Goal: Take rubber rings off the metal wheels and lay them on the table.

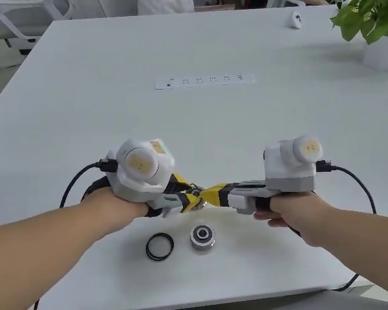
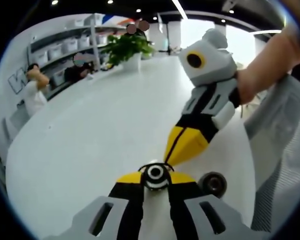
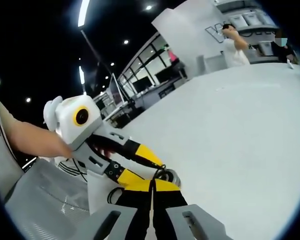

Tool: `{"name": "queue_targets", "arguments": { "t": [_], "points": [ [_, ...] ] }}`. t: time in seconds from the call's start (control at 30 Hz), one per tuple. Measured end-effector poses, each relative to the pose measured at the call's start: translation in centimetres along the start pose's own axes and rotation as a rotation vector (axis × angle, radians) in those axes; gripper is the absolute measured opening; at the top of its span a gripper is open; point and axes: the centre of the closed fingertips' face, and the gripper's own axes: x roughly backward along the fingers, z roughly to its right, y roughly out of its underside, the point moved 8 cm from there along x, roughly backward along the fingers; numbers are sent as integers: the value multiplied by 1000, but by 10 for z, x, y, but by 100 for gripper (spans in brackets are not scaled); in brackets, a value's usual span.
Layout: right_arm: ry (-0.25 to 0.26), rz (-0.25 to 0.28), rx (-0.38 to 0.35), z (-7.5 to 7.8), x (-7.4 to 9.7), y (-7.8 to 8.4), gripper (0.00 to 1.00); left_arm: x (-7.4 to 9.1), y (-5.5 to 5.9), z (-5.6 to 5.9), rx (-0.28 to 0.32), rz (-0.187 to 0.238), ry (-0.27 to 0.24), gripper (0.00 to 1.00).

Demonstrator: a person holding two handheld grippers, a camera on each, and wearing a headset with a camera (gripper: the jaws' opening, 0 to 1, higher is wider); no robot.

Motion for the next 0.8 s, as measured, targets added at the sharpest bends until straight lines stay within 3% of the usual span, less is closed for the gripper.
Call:
{"name": "queue_targets", "arguments": {
  "t": [0.17, 0.47, 0.8],
  "points": [
    [9, 0, 2, -1, 1, 0, 0, 7, 1, 2, 3, 11, 9, 25],
    [3, 4, 5, -2, 1, -2, 0, 25, -1, 8, 37, 69, 28, 33],
    [-11, 8, 8, -3, 0, -4, 0, 47, -4, 13, 53, 132, 41, 49]
  ]
}}
